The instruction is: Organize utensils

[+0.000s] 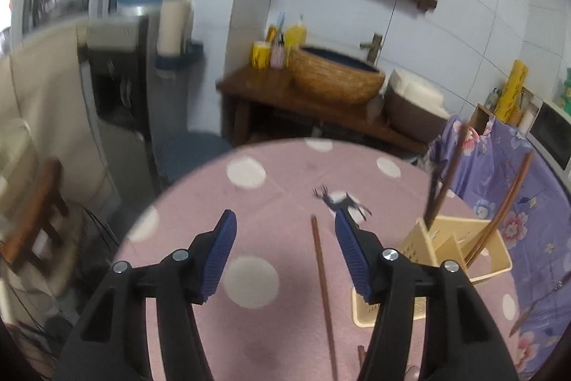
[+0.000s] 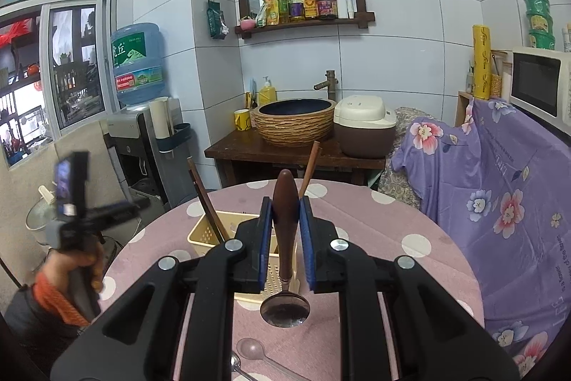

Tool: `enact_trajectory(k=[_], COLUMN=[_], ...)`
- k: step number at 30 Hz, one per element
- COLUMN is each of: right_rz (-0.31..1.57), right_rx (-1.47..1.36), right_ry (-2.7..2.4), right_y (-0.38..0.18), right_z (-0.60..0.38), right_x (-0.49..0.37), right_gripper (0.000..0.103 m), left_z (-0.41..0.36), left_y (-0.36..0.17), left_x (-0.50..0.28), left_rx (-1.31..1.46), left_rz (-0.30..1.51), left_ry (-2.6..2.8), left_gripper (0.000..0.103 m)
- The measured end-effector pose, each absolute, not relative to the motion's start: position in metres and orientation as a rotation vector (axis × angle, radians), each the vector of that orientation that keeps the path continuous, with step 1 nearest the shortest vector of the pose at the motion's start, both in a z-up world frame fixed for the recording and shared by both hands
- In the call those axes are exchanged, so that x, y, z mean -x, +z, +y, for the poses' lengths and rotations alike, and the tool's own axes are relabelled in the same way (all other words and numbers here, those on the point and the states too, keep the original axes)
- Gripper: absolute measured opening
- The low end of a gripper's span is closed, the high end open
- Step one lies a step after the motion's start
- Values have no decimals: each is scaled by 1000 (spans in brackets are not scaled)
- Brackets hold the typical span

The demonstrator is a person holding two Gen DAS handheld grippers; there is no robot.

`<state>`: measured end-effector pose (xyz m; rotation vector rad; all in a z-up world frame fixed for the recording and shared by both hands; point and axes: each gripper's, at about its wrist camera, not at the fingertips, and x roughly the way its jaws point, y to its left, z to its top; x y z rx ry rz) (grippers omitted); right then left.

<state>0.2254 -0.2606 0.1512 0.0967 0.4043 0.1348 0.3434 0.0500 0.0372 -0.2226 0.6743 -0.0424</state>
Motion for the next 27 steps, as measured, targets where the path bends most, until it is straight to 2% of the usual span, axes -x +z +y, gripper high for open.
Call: enact_trajectory(k=[5, 9, 12, 17, 27], right_rz=[406, 420, 425, 432, 447], right_rx=[-79, -96, -100, -112, -126], right_ry=[121, 115, 109, 100, 87], right_y=[141, 133, 129, 124, 117], right_z=[-263, -269, -272, -279, -280], right_x=[-220, -221, -222, -226, -233], right_gripper=[16, 16, 16, 16, 16], left_z=[25, 9, -2, -5, -16], left_y=[-15, -37, -51, -68, -83], left_x=[-377, -397, -411, -425, -440], left_rx=[169, 127, 66, 60, -26], left_rz=[785, 827, 859, 906, 925], left_ry=[-73, -62, -37, -42, -31], left_gripper=[58, 56, 49, 40, 36])
